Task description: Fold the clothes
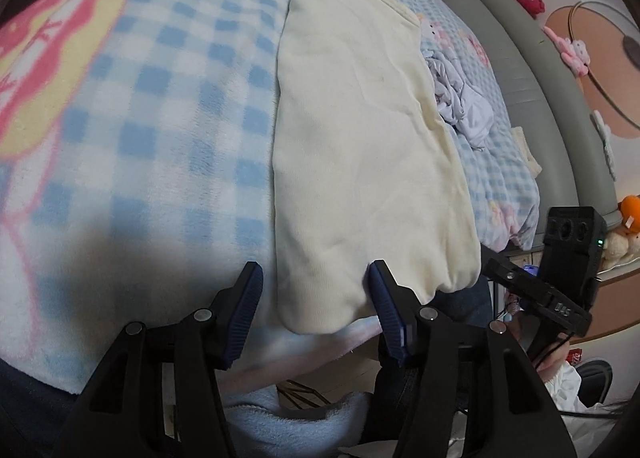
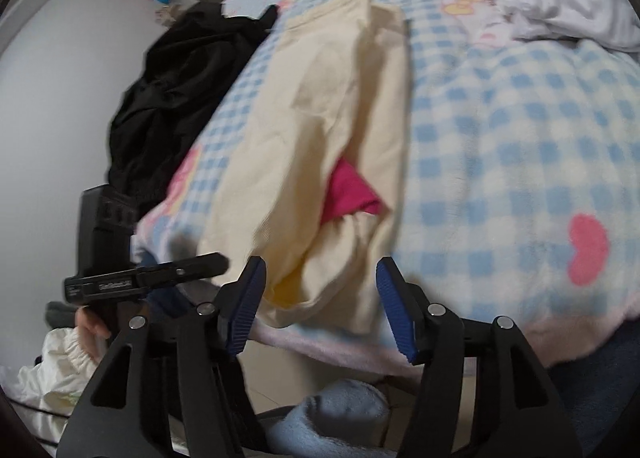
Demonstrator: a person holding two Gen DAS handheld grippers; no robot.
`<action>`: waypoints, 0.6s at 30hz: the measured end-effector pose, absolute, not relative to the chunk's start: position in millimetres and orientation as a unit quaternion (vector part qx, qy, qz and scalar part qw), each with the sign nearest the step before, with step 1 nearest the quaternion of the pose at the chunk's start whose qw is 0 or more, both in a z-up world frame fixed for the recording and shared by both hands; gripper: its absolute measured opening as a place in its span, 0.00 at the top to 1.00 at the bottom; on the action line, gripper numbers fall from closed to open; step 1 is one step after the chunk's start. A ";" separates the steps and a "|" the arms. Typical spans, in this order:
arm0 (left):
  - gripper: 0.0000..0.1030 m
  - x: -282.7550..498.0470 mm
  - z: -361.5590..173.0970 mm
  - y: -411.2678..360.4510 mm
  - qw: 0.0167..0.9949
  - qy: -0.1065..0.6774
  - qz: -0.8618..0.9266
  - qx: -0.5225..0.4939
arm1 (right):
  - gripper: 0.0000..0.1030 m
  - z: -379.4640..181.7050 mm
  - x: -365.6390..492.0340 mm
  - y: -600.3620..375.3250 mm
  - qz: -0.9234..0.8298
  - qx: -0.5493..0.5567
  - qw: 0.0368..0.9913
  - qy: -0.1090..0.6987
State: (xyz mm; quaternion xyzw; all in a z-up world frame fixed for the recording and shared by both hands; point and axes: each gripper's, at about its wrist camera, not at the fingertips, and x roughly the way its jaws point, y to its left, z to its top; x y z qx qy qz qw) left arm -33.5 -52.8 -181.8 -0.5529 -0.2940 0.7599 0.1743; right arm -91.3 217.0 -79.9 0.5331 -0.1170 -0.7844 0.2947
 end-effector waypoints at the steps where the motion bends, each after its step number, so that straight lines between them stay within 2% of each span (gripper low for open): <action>1: 0.46 -33.6 -182.0 -52.5 0.174 -0.293 0.760 -0.553 | 0.43 -71.8 -89.7 219.8 -0.794 0.518 0.295 -0.122; 2: 0.46 -33.3 -181.7 -52.1 0.174 -0.293 0.761 -0.552 | 0.42 -63.7 -88.0 222.5 -0.802 0.503 0.294 -0.127; 5: 0.47 -32.5 -180.5 -51.2 0.173 -0.291 0.766 -0.547 | 0.31 -52.7 -87.5 221.7 -0.798 0.490 0.321 -0.142; 7: 0.53 -31.9 -179.7 -50.7 0.172 -0.289 0.769 -0.544 | 0.31 -63.7 -88.1 211.3 -0.791 0.504 0.319 -0.132; 8: 0.52 -31.6 -179.3 -50.4 0.171 -0.289 0.770 -0.543 | 0.42 -75.2 -88.4 204.5 -0.788 0.519 0.311 -0.114; 9: 0.56 -31.4 -178.9 -50.1 0.171 -0.288 0.772 -0.541 | 0.59 -84.9 -89.7 202.2 -0.786 0.532 0.300 -0.097; 10: 0.58 -31.1 -178.5 -49.8 0.170 -0.287 0.773 -0.539 | 0.64 -97.2 -91.5 203.2 -0.781 0.550 0.283 -0.086; 14: 0.57 -25.9 -182.0 -55.4 0.182 -0.304 0.764 -0.539 | 0.69 -119.9 -94.6 218.5 -0.770 0.580 0.244 -0.104; 17: 0.57 -24.1 -183.0 -56.6 0.183 -0.311 0.763 -0.537 | 0.68 -118.8 -93.4 209.4 -0.759 0.584 0.268 -0.107; 18: 0.58 -24.6 -183.8 -56.3 0.181 -0.312 0.762 -0.537 | 0.65 -120.6 -93.4 204.9 -0.750 0.587 0.284 -0.112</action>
